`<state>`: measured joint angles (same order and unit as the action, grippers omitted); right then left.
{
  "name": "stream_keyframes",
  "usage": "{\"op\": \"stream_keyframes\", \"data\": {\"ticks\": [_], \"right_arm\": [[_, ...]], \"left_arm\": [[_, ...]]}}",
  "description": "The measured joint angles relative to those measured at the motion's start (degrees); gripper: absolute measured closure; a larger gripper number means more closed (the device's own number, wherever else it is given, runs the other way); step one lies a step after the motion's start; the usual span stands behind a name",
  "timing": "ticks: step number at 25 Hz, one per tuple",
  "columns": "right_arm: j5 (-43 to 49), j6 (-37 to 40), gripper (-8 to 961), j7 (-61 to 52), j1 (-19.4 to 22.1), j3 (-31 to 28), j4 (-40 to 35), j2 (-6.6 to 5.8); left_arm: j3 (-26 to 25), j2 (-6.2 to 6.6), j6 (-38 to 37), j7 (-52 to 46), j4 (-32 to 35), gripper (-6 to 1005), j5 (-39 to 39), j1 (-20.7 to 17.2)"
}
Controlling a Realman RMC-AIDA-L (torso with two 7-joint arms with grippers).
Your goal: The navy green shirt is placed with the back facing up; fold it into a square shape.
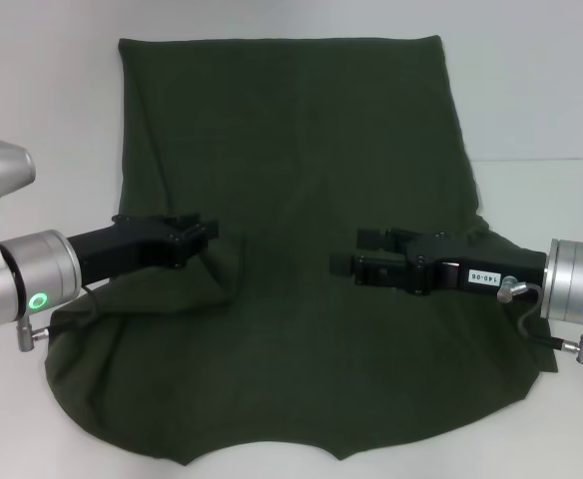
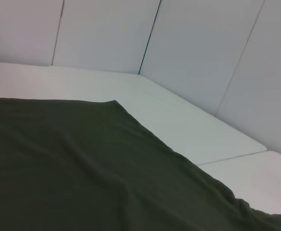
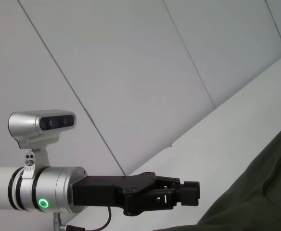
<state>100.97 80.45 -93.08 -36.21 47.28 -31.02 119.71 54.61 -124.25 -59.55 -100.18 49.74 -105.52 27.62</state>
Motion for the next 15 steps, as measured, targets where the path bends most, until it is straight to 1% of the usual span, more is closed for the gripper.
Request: {"op": "stream_keyframes", "data": {"ticks": [6, 11, 15], "right_arm": [[-0.26, 0.27, 54, -0.03, 0.22, -0.07, 0.0, -0.01], [-0.41, 0.28, 53, -1.41, 0.35, -0.89, -0.12, -0.19], [-0.43, 0.29, 53, -4.95, 0.67, -2.24, -0.57, -0.93]], "left_arm": [[-0.31, 0.24, -0.34, 0.22, 0.54, 705, -0.11, -0.6], [-0.51, 0.26, 1.57, 0.35, 2.37, 480, -0.56, -2.14], [-1.55, 0.3, 4.79, 0.04, 2.74, 391, -0.98, -3.42]]}}
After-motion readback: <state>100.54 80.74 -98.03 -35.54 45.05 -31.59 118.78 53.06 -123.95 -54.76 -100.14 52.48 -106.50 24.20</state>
